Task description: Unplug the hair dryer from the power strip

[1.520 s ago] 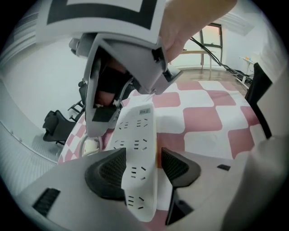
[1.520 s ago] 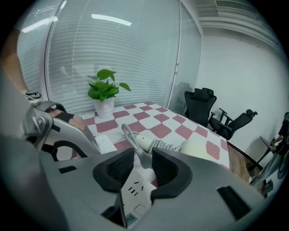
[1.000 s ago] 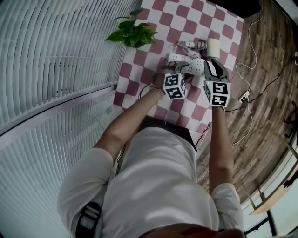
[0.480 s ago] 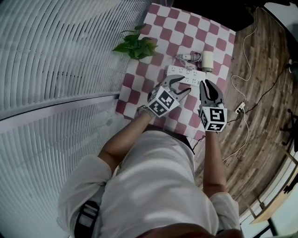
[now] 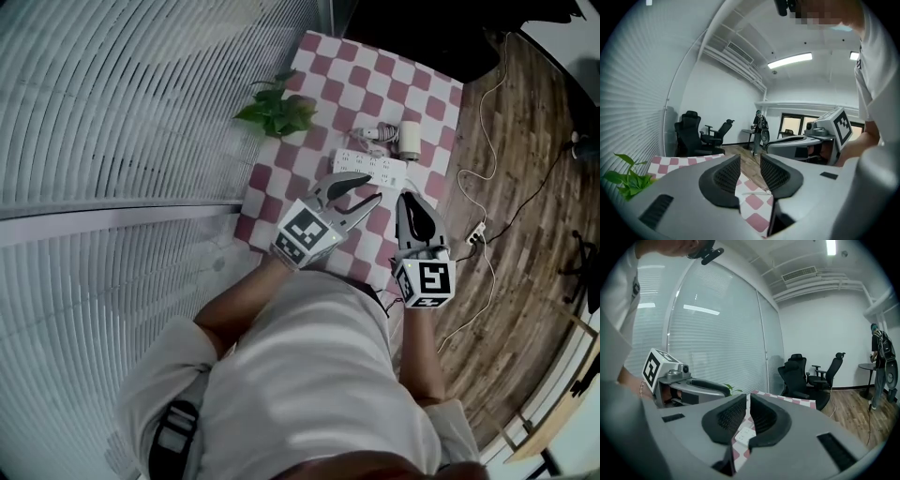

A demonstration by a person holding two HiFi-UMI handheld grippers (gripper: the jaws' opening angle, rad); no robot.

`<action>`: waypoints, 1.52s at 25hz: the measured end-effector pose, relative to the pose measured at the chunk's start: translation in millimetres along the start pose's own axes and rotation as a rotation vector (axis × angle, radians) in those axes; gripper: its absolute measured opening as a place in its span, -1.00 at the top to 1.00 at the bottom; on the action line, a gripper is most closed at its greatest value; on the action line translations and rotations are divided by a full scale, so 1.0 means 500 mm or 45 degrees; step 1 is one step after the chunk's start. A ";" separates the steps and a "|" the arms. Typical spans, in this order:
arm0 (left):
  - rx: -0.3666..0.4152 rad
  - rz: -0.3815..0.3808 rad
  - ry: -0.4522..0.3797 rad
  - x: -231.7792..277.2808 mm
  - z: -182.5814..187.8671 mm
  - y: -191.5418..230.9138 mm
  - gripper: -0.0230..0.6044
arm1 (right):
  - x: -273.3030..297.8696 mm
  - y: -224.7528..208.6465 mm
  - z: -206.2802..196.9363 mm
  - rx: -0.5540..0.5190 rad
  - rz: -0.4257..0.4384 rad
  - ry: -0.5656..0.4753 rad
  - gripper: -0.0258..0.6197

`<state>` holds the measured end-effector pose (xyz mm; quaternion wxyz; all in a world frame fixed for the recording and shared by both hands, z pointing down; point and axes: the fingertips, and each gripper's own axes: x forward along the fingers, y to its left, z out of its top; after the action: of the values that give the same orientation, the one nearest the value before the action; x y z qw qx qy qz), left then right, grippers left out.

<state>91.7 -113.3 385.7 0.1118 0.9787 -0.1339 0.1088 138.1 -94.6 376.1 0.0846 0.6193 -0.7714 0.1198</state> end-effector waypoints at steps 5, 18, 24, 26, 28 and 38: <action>0.025 -0.029 -0.099 -0.044 0.066 -0.046 0.58 | -0.044 0.035 0.061 -0.025 0.022 -0.039 0.78; 0.091 -0.031 -0.274 -0.145 0.180 -0.113 0.78 | -0.125 0.115 0.159 -0.043 0.082 -0.136 0.81; 0.103 -0.063 -0.303 -0.155 0.200 -0.148 0.78 | -0.149 0.126 0.181 -0.035 0.090 -0.156 0.82; 0.121 -0.074 -0.299 -0.152 0.199 -0.159 0.78 | -0.152 0.126 0.182 -0.039 0.083 -0.162 0.82; 0.126 -0.075 -0.301 -0.149 0.200 -0.164 0.78 | -0.155 0.125 0.183 -0.047 0.075 -0.166 0.82; 0.099 -0.051 -0.294 -0.150 0.194 -0.156 0.78 | -0.158 0.122 0.180 -0.032 0.072 -0.167 0.83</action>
<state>61.3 -46.1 260.4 0.0598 0.9907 -0.1219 -0.0018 97.5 -34.0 263.1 0.0382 0.6026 -0.7939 0.0715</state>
